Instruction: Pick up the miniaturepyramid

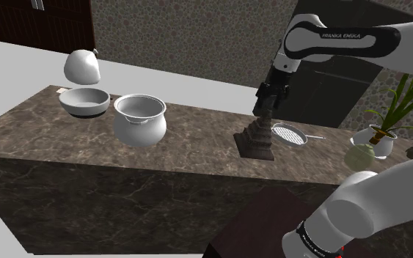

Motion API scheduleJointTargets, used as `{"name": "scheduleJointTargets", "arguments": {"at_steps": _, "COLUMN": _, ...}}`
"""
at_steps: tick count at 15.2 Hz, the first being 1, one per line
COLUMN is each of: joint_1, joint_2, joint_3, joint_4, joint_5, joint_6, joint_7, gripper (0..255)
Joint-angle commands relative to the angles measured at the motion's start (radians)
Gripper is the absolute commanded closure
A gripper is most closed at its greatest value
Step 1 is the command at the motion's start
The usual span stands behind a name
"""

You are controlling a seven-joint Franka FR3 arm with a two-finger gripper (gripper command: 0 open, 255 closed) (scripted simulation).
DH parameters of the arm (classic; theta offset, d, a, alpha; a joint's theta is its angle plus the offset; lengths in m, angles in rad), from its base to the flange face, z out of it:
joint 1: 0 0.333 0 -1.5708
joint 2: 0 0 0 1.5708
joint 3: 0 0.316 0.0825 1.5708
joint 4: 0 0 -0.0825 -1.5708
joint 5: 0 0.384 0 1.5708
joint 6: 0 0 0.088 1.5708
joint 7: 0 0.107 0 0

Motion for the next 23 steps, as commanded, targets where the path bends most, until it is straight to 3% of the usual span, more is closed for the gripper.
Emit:
{"name": "scheduleJointTargets", "arguments": {"at_steps": 1, "joint_1": -0.017, "joint_2": 0.067, "joint_3": -0.023, "joint_4": 0.031, "joint_5": 0.005, "joint_6": 0.024, "joint_7": 0.013, "gripper": 0}}
{"name": "scheduleJointTargets", "arguments": {"at_steps": 12, "joint_1": -0.110, "joint_2": 0.406, "joint_3": -0.140, "joint_4": 0.224, "joint_5": 0.077, "joint_6": 0.100, "joint_7": 0.057, "gripper": 0}}
{"name": "scheduleJointTargets", "arguments": {"at_steps": 21, "joint_1": -0.112, "joint_2": 0.437, "joint_3": -0.140, "joint_4": 0.155, "joint_5": 0.088, "joint_6": 0.197, "joint_7": 0.048, "gripper": 0}}
{"name": "scheduleJointTargets", "arguments": {"at_steps": 22, "joint_1": -0.113, "joint_2": 0.435, "joint_3": -0.141, "joint_4": 0.149, "joint_5": 0.087, "joint_6": 0.202, "joint_7": 0.046, "gripper": 255}}
{"name": "scheduleJointTargets", "arguments": {"at_steps": 23, "joint_1": -0.115, "joint_2": 0.428, "joint_3": -0.143, "joint_4": 0.136, "joint_5": 0.085, "joint_6": 0.208, "joint_7": 0.043, "gripper": 255}}
